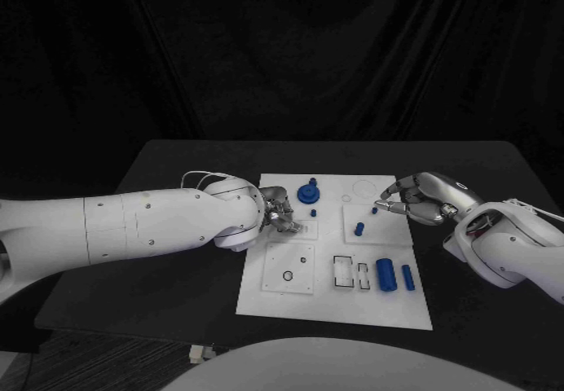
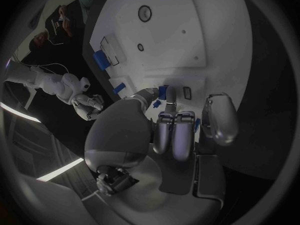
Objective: Assemble the parts on the task board
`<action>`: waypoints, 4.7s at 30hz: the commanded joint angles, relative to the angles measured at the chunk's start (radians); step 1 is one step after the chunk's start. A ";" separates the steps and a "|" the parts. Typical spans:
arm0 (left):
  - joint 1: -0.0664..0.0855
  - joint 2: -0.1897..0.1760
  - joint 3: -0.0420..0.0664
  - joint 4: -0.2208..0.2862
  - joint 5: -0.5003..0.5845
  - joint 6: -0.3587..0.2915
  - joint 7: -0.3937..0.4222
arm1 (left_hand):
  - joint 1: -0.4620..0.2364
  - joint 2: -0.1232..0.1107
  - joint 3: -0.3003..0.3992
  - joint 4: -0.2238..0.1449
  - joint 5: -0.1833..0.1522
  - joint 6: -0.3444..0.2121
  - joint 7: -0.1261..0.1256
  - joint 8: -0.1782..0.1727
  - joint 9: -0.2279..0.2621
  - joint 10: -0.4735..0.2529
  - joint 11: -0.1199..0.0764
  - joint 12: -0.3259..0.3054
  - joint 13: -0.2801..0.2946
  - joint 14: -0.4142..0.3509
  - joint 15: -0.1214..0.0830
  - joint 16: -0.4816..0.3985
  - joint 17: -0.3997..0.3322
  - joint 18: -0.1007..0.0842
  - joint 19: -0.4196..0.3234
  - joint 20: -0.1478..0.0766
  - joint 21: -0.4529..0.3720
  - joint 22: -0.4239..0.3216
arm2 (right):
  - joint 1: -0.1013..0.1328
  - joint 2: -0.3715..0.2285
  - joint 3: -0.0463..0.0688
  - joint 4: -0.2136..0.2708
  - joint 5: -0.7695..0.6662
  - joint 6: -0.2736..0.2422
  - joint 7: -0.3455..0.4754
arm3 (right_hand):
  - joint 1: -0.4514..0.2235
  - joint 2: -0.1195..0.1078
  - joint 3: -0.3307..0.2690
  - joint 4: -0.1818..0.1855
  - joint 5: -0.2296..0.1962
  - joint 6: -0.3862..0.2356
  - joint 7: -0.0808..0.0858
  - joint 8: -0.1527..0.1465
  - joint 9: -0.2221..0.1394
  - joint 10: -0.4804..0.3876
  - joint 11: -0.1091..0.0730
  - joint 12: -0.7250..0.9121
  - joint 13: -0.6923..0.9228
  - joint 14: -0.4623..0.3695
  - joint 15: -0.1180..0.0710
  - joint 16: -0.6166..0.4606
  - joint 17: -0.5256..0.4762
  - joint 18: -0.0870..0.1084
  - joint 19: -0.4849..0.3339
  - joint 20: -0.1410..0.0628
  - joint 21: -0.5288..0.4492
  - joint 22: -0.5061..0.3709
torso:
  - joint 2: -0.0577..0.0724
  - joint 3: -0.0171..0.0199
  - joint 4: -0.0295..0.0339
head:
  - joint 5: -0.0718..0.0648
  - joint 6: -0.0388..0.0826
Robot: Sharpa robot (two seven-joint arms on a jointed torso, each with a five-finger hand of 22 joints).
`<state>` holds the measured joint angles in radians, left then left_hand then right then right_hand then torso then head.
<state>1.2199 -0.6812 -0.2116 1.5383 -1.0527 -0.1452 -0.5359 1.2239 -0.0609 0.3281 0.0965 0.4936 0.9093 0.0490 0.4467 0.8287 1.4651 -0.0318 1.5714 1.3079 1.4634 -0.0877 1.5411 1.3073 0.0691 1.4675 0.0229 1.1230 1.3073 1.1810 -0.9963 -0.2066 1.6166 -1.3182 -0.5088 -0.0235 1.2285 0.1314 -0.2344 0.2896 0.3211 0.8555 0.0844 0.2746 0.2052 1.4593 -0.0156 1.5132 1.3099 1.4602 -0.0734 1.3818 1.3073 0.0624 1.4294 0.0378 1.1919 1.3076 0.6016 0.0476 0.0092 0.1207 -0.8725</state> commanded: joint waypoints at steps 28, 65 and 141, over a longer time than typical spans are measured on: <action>0.050 -0.010 0.000 0.013 0.042 0.078 0.001 | -0.046 -0.009 0.237 -0.199 0.011 0.004 0.010 0.009 0.016 0.106 0.005 -0.001 0.263 0.104 0.002 0.015 0.255 0.004 0.013 0.000 0.007 0.167 | -0.003 -0.002 0.001 0.000 -0.002 0.003 -0.010 | 0.003 0.006 -0.004 0.000 0.003 0.009 0.000 0.003 -0.001 0.062 0.003 -0.009 0.166 0.045 -0.001 -0.007 -0.004 0.017 0.000 0.000 -0.014 0.159 | 0.000 -0.0002 0.0000 | -0.002 0.000; 0.113 0.051 0.000 -0.106 0.235 0.339 -0.006 | -0.107 0.009 0.350 -0.248 -0.105 -0.010 0.017 0.015 0.049 0.106 0.012 -0.001 0.263 0.106 0.010 0.023 0.260 0.004 0.002 0.007 0.021 0.168 | -0.003 0.005 0.001 -0.004 -0.002 0.017 -0.014 | 0.008 0.008 -0.003 -0.002 0.003 0.010 0.000 0.004 -0.001 0.060 0.003 -0.013 0.162 0.043 0.000 -0.011 -0.009 0.018 -0.003 0.001 -0.021 0.157 | 0.000 -0.0002 0.0002 | 0.000 0.000; 0.113 0.148 -0.001 -0.243 0.203 0.472 -0.049 | -0.111 0.018 0.351 -0.260 -0.084 -0.014 0.017 0.013 0.057 0.106 0.012 -0.001 0.263 0.107 0.008 0.030 0.264 0.003 0.005 0.006 0.030 0.169 | -0.005 0.005 0.001 -0.003 -0.002 0.019 -0.013 | 0.008 0.008 -0.003 -0.002 0.003 0.010 0.000 0.004 -0.001 0.060 0.003 -0.013 0.162 0.043 0.000 -0.011 -0.009 0.018 -0.003 0.001 -0.021 0.157 | 0.000 0.0000 0.0000 | 0.005 0.000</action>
<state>1.3338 -0.5331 -0.2131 1.2918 -0.8520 0.3113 -0.5863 1.1128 -0.0549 0.5028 0.0176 0.4092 0.8925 0.0728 0.4579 0.8852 1.4647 -0.0248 1.5713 1.3079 1.4671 -0.0839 1.5643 1.3074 0.0692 1.4674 0.0232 1.1521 1.3075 1.1785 -0.9909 -0.2066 1.6124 -1.3181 -0.4931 -0.0247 1.2311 0.1340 -0.2343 0.2896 0.3211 0.8555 0.0844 0.2746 0.2052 1.4577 -0.0139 1.5030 1.3103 1.4617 -0.0732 1.3742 1.2994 0.0623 1.4294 0.0378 1.1764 1.3073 0.6016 0.0476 0.0091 0.1250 -0.8725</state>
